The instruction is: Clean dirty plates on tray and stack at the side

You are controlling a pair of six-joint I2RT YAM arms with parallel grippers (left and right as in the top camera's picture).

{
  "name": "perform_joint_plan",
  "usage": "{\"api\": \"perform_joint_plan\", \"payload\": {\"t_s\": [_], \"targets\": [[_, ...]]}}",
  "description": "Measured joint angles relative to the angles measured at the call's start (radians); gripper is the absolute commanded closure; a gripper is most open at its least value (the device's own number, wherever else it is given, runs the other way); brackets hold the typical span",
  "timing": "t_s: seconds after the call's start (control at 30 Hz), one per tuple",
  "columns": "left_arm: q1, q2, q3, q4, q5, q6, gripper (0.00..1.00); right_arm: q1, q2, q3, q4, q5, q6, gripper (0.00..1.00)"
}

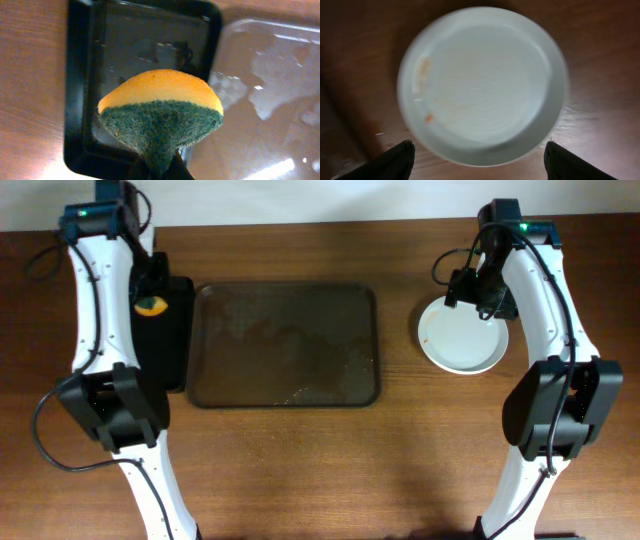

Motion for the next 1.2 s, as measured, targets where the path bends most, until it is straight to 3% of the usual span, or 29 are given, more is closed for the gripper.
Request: {"api": "perform_joint_plan", "payload": {"t_s": [0.03, 0.07, 0.1, 0.17, 0.3, 0.4, 0.43, 0.47, 0.6, 0.9, 0.97, 1.03, 1.07, 1.1, 1.13, 1.17, 1.2], "targets": [[0.019, -0.005, -0.027, 0.019, -0.004, -0.008, 0.78, 0.021, 0.0, 0.01, -0.001, -0.028, -0.005, 0.17], [0.043, -0.009, -0.078, 0.029, -0.013, -0.019, 0.16, 0.037, 0.0, 0.011, -0.001, -0.039, -0.008, 0.16], [0.062, -0.009, -0.133, 0.042, -0.021, -0.027, 0.01, 0.064, 0.0, 0.011, 0.001, -0.044, -0.013, 0.16], [0.068, -0.009, -0.237, 0.052, -0.025, -0.034, 0.01, 0.105, 0.0, 0.012, 0.001, -0.045, -0.024, 0.15], [0.063, -0.021, -0.254, 0.03, -0.017, -0.048, 0.01, 0.11, -0.002, 0.053, -0.075, -0.045, -0.037, 0.16], [0.062, -0.166, -0.242, 0.031, 0.058, -0.054, 0.01, 0.11, -0.094, 0.171, -0.214, -0.045, -0.044, 0.21], [0.061, -0.272, -0.235, 0.037, 0.087, -0.056, 0.01, 0.11, -0.139, 0.193, -0.227, -0.045, -0.046, 0.15], [0.061, -0.346, -0.222, 0.039, 0.102, -0.056, 0.01, 0.11, -0.246, 0.235, -0.298, -0.044, -0.052, 0.02], [0.061, -0.407, -0.209, 0.039, 0.119, -0.06, 0.01, 0.11, -0.547, 0.264, -0.404, -0.045, -0.054, 0.02], [0.061, -0.406, -0.209, 0.039, 0.123, -0.06, 0.01, 0.11, -0.592, 0.264, -0.393, -0.035, -0.055, 0.02], [0.061, -0.406, -0.209, 0.04, 0.123, -0.06, 0.01, 0.11, -0.604, 0.224, -0.256, -0.028, -0.055, 0.02], [0.061, -0.406, -0.209, 0.038, 0.123, -0.06, 0.01, 0.109, -0.676, 0.003, 0.027, -0.037, -0.11, 0.02], [0.061, -0.406, -0.209, 0.037, 0.125, -0.06, 0.01, 0.109, -0.747, -0.181, 0.256, -0.052, -0.148, 0.02], [0.061, -0.406, -0.209, 0.039, 0.126, -0.061, 0.01, 0.109, -0.883, -0.483, 0.513, -0.065, -0.18, 0.02], [0.061, -0.406, -0.209, 0.04, 0.127, -0.061, 0.01, 0.109, -0.949, -0.61, 0.568, -0.072, -0.195, 0.01], [0.061, -0.406, -0.209, 0.04, 0.126, -0.061, 0.01, 0.109, -1.078, -0.83, 0.785, -0.075, -0.205, 0.02], [0.061, -0.406, -0.209, 0.04, 0.13, -0.064, 0.01, 0.109, -1.178, -0.981, 0.838, -0.077, -0.208, 0.02]]}}
